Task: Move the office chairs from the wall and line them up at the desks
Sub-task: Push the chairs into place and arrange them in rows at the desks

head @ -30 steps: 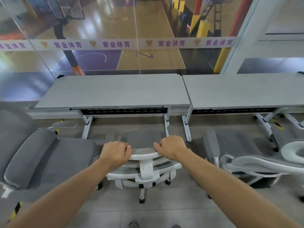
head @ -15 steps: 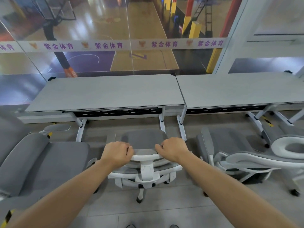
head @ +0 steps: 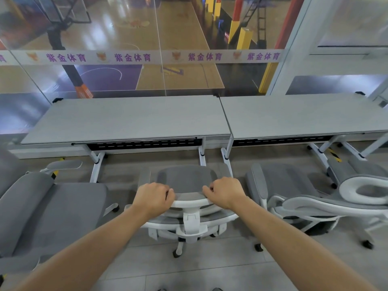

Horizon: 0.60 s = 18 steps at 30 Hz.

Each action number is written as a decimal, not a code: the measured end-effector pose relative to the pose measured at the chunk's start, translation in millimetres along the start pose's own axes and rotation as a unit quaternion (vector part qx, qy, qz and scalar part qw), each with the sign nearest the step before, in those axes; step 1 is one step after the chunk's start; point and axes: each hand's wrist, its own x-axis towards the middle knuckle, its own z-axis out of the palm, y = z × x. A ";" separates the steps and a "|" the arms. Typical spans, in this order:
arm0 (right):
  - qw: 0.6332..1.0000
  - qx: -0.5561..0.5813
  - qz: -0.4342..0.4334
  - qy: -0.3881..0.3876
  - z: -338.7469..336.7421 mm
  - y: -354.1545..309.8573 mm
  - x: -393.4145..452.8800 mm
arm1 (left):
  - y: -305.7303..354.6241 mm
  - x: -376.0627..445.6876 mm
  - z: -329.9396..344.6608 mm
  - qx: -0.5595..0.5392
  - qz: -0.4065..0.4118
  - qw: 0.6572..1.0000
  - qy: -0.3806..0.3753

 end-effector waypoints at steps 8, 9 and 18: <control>1.000 -0.003 -0.003 0.007 1.1 8.1 -2.1 | 6.7 3.5 3.2 0.006 -0.009 1.000 -0.008; 1.000 -0.003 -0.001 0.005 0.6 8.7 -1.9 | 7.6 3.6 2.8 0.009 -0.009 1.000 -0.009; 1.000 -0.006 0.002 0.015 -1.4 15.9 -8.8 | 19.2 2.2 1.6 0.008 -0.007 1.000 -0.023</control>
